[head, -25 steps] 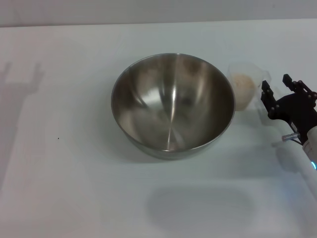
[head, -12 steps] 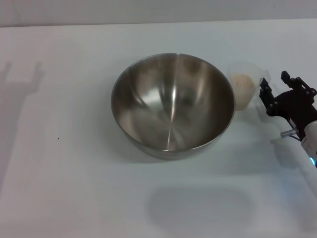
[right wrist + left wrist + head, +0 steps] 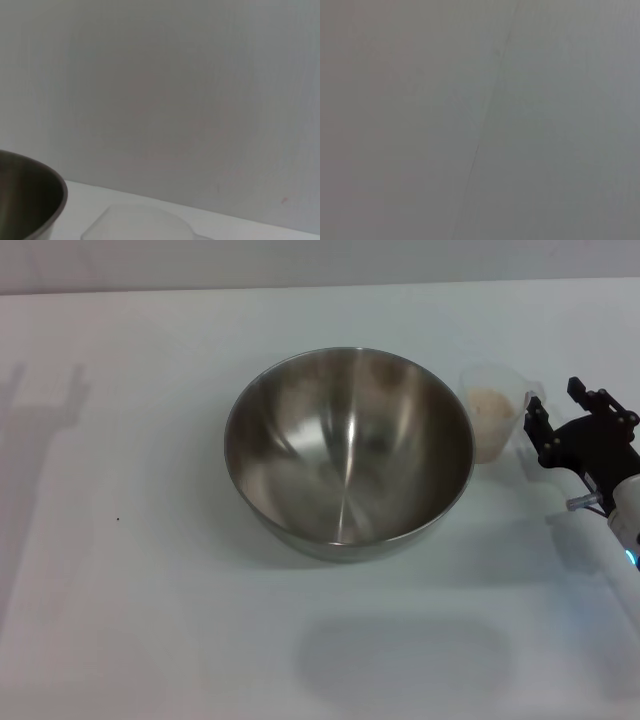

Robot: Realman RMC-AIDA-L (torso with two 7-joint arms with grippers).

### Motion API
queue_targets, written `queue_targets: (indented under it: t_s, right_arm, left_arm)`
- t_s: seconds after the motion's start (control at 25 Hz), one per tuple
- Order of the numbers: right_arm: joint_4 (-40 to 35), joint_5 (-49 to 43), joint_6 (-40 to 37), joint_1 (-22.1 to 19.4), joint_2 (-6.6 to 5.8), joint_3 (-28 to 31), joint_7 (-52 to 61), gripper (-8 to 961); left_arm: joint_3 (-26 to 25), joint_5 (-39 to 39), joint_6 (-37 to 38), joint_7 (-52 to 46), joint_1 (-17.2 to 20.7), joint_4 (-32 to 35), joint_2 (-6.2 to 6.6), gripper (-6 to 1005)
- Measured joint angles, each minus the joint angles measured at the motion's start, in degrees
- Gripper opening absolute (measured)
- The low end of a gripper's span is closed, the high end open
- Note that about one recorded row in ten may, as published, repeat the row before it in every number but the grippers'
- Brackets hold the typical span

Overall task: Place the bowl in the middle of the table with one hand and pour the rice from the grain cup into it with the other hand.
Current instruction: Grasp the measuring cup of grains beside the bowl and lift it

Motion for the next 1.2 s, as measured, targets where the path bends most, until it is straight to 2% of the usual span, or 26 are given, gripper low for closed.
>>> queue_targets:
  t_s: [0.84, 1.16, 1.2]
  right_arm:
    - [-0.48, 0.21, 1.33, 1.57, -0.08, 0.3, 0.0, 506]
    - [-0.55, 0.21, 1.33, 1.58, -0.09, 0.3, 0.0, 400]
    - [-0.55, 0.21, 1.33, 1.58, -0.09, 0.31, 0.0, 353]
  left_arm:
    - [-0.71, -0.11, 0.0, 0.0, -0.1, -0.02, -0.21, 829]
    - [-0.7, -0.11, 0.03, 0.0, -0.09, -0.1, -0.2, 829]
    - [-0.7, -0.11, 0.03, 0.0, -0.09, -0.1, -0.2, 829]
